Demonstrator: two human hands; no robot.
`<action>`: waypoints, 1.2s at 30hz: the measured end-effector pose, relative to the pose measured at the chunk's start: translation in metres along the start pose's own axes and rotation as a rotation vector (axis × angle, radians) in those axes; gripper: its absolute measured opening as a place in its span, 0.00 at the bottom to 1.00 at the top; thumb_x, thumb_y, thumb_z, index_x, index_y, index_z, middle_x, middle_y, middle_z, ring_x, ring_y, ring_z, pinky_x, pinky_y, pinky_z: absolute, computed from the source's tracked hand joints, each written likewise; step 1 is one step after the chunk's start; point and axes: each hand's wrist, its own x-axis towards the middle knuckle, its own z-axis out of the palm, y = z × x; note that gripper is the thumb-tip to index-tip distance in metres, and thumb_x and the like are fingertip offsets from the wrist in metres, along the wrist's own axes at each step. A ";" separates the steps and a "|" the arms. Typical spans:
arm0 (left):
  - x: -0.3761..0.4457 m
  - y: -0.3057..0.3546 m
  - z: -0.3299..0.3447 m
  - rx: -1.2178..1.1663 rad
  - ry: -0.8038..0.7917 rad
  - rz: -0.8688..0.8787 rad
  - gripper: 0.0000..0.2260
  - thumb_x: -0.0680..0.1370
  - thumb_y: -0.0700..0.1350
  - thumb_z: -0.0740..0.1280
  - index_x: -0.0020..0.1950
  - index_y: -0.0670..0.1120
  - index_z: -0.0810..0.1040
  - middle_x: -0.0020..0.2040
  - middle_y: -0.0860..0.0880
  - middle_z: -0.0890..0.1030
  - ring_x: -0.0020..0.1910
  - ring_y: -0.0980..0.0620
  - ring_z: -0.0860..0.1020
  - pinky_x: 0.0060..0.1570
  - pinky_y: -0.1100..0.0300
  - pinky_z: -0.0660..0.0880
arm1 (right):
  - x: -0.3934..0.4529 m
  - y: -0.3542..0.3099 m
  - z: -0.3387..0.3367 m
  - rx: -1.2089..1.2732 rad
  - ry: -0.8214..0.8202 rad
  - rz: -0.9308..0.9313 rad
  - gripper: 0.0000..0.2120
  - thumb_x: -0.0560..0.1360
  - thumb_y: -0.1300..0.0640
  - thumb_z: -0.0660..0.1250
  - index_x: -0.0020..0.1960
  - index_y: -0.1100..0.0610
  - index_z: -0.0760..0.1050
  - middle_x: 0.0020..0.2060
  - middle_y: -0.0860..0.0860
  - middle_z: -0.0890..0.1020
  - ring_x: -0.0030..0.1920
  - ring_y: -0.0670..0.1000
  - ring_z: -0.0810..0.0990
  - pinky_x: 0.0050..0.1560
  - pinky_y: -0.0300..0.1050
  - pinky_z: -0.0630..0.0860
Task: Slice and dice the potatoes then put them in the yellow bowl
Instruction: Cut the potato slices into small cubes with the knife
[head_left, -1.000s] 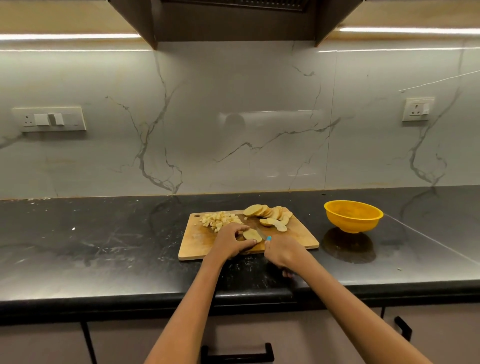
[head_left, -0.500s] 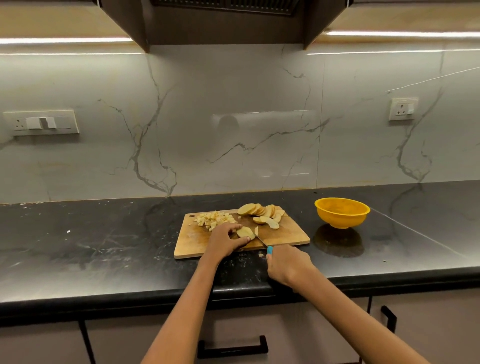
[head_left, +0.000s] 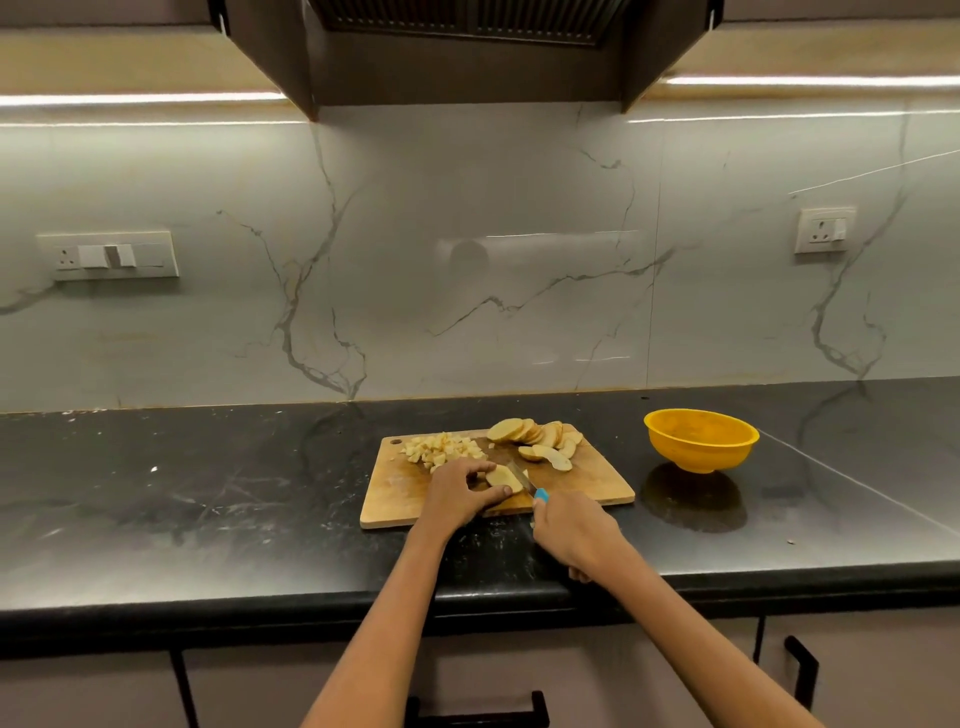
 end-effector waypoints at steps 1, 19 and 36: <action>0.000 -0.001 0.000 0.001 0.000 0.001 0.23 0.71 0.54 0.73 0.62 0.47 0.77 0.61 0.49 0.78 0.58 0.55 0.74 0.57 0.63 0.69 | 0.001 -0.001 0.000 0.018 -0.004 0.011 0.19 0.82 0.52 0.52 0.55 0.63 0.75 0.35 0.51 0.75 0.30 0.46 0.74 0.28 0.36 0.64; 0.002 -0.001 0.000 0.001 0.010 -0.002 0.23 0.69 0.54 0.74 0.61 0.46 0.78 0.60 0.48 0.79 0.57 0.53 0.75 0.59 0.57 0.72 | 0.007 -0.012 -0.009 -0.057 -0.224 0.055 0.15 0.81 0.54 0.55 0.54 0.65 0.74 0.40 0.55 0.79 0.35 0.52 0.79 0.30 0.40 0.70; 0.002 -0.005 0.002 -0.056 0.018 -0.010 0.21 0.70 0.50 0.74 0.61 0.44 0.78 0.60 0.46 0.79 0.56 0.53 0.77 0.59 0.59 0.73 | -0.012 -0.001 -0.007 -0.024 0.003 -0.036 0.19 0.83 0.52 0.50 0.54 0.64 0.75 0.46 0.57 0.80 0.49 0.57 0.80 0.46 0.47 0.74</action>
